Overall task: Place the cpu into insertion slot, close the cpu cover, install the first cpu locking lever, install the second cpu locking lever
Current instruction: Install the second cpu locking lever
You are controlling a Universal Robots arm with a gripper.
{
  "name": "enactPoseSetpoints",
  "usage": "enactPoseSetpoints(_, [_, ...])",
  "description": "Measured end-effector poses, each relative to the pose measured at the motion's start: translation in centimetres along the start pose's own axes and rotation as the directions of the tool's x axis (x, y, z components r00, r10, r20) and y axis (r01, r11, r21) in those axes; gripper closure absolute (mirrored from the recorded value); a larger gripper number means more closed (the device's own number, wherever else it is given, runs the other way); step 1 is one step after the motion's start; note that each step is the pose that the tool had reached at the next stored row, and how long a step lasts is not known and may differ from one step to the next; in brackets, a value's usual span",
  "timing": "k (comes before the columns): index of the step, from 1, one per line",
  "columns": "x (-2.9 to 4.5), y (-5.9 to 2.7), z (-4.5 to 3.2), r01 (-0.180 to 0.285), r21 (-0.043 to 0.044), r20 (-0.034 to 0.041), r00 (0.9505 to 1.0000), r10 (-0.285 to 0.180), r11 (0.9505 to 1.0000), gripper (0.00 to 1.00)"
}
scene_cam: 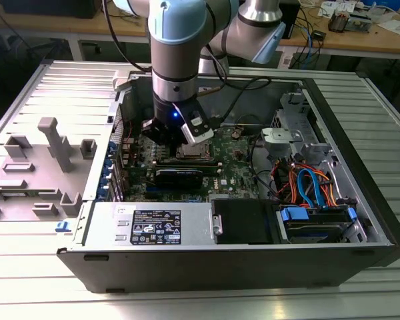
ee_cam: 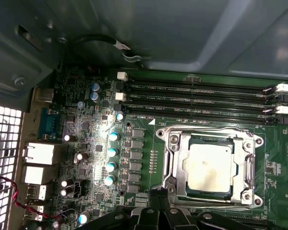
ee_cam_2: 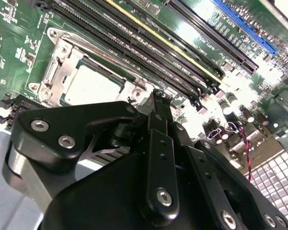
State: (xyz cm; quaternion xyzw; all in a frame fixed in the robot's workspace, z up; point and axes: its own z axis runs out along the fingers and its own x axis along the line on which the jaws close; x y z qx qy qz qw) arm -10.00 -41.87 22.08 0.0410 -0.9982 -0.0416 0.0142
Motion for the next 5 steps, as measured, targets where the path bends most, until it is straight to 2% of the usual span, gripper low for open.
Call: enactPoseSetpoints(5, [0.01, 0.00, -0.05, 0.000, 0.0002, -0.0001, 1.0000, 0.000, 1.0000, 0.89])
